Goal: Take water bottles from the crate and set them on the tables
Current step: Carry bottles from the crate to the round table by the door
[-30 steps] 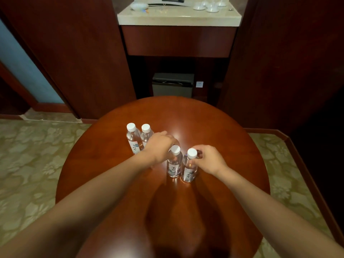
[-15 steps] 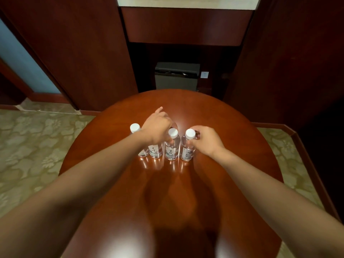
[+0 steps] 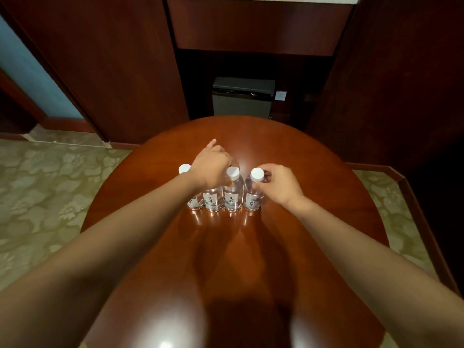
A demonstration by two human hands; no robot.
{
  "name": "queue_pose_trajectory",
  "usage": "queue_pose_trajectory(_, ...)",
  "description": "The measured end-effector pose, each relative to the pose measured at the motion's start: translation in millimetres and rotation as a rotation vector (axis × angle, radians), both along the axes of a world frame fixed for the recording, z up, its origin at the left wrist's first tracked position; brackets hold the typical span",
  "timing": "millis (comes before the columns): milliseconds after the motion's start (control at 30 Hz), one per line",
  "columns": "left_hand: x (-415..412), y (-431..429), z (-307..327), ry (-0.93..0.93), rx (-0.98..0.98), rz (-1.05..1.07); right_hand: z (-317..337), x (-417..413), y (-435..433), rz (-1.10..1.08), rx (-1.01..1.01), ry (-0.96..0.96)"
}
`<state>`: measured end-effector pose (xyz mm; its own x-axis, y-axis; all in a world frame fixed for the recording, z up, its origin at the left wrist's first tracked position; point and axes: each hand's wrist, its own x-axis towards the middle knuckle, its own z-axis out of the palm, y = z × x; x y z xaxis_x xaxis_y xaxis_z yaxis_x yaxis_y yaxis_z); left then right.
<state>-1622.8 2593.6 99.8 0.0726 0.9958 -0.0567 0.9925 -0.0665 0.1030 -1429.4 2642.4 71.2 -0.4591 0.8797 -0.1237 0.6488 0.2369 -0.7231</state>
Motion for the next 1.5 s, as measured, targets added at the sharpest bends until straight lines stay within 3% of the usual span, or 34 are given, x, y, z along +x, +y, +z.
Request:
queue_pose_trajectory(267, 10.0, -11.9, 0.8, 0.056, 0.001, 0.031, 5.5, -0.2, 0.4, 0.045, -0.015, -0.048)
queue_pose_trajectory(467, 20.8, -40.4, 5.3, -0.043, 0.087, 0.103, 6.6, 13.2, -7.2, 0.145, -0.104, -0.16)
queue_pose_trajectory(733, 59.2, -109.3, -8.7, -0.202, 0.266, 0.332, 6.6, 48.5, -57.7, 0.174, 0.129, -0.198)
queue_pose_trajectory(1000, 123.1, -180.4, -22.9, -0.151, 0.046, 0.606, 15.4, 92.4, -105.1, 0.44, 0.266, -0.385)
queue_pose_trajectory(1200, 169.0, -243.0, -22.2, -0.18, -0.05, 0.841, 26.1, 117.5, -137.9, 0.629, 0.331, -0.389)
queue_pose_trajectory(1500, 225.7, -367.2, -13.7, -0.208, -0.043, 1.124, 33.9, 124.4, -218.7, 0.94, 0.359, -0.341)
